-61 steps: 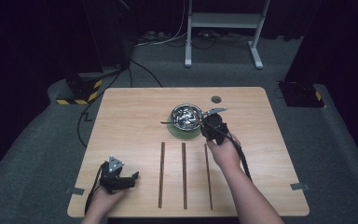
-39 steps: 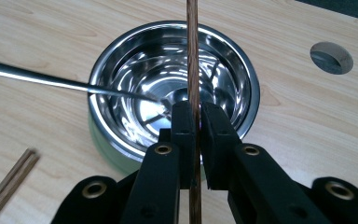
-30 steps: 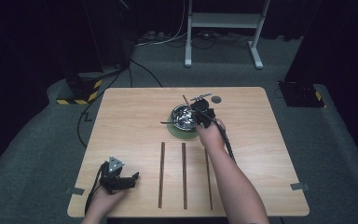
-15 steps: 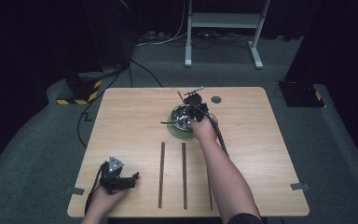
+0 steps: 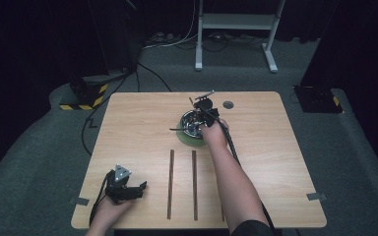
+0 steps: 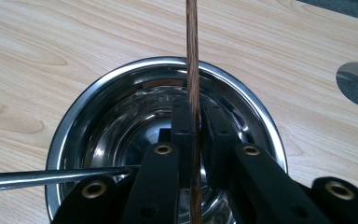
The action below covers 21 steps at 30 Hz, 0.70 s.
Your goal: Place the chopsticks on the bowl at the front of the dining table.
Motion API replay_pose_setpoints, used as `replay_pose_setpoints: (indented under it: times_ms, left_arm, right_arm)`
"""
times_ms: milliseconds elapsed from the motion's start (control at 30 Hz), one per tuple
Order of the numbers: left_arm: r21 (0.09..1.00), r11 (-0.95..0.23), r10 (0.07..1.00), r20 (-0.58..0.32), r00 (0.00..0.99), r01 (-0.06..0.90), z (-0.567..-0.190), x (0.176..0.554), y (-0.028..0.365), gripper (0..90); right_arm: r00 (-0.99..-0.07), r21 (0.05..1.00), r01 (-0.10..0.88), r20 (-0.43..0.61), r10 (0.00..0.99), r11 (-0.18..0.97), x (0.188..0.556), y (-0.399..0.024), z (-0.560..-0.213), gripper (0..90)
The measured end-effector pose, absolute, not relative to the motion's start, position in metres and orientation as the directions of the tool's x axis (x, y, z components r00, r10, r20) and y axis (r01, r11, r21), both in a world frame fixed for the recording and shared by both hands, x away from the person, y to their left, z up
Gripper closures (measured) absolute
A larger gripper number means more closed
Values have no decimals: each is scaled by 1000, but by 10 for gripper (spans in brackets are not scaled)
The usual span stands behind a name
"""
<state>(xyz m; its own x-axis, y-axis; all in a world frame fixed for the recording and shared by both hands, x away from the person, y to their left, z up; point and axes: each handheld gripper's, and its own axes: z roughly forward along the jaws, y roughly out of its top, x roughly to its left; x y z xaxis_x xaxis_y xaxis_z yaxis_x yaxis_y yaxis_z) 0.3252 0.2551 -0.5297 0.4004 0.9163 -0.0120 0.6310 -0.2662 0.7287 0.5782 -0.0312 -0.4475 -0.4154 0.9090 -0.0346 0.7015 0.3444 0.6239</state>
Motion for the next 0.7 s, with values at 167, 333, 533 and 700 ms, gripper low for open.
replay_pose_setpoints:
  times_ms: [167,333,533,700]
  left_arm:
    - [728,-266,916,-13,401,631,-530,326,255,105]
    - [728,-267,916,-13,402,632,-530,326,255,106]
    - [728,-267,916,-13,402,631,-530,326,255,106]
    - [728,-266,916,-13,402,631,-530,326,255,105]
  right_arm:
    - [-421,619,702,-40,906,353,580,-29,-447,843]
    - [-427,612,705,-37,904,358,581,-25,-449,843]
    - [-426,609,708,-37,904,359,582,-20,-451,842]
    - [-422,603,714,-36,906,356,583,-19,-453,840]
